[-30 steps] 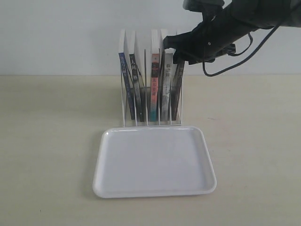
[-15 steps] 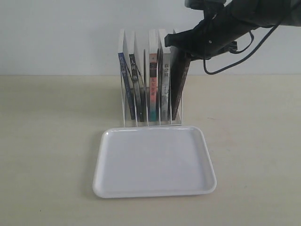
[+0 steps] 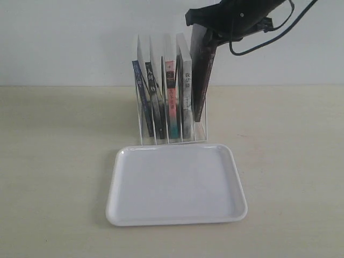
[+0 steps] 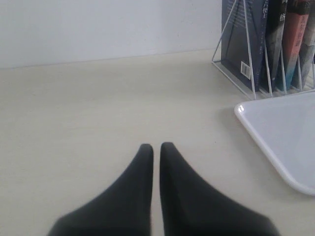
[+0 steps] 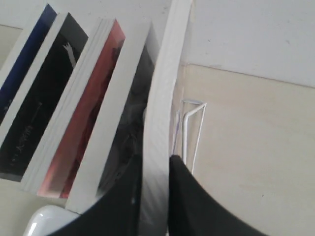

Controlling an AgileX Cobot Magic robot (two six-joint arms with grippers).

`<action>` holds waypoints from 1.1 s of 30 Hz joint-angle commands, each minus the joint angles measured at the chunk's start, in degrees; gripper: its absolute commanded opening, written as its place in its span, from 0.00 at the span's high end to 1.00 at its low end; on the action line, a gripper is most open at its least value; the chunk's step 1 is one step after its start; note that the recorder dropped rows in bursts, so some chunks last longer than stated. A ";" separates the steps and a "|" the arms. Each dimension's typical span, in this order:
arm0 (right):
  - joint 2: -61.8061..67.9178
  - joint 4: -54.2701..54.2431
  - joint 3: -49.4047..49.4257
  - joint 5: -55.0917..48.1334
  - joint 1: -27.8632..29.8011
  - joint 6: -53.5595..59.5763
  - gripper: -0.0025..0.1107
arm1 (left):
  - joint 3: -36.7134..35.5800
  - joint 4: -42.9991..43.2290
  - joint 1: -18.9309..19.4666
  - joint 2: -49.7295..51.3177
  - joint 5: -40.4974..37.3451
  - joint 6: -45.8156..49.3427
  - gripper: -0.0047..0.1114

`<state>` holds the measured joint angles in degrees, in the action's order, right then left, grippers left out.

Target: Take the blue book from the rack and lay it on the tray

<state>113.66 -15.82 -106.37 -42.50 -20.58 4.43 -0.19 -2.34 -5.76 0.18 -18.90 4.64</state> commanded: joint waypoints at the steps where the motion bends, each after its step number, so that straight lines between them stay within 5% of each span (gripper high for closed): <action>1: -1.22 4.52 -3.23 -2.35 0.02 -3.36 0.98 | 0.19 0.05 -0.02 -0.18 0.88 -0.39 0.92; 19: -4.94 6.73 -3.41 -1.73 0.02 -4.43 0.98 | 0.19 0.05 -0.02 -0.18 0.88 -0.39 0.92; 33: 4.92 6.46 -3.41 2.20 0.02 -4.43 0.98 | 0.19 0.05 -0.02 -0.18 0.88 -0.39 0.92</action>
<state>118.59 -9.44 -109.48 -42.12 -20.58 0.00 -0.19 -2.34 -5.76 0.18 -18.90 4.64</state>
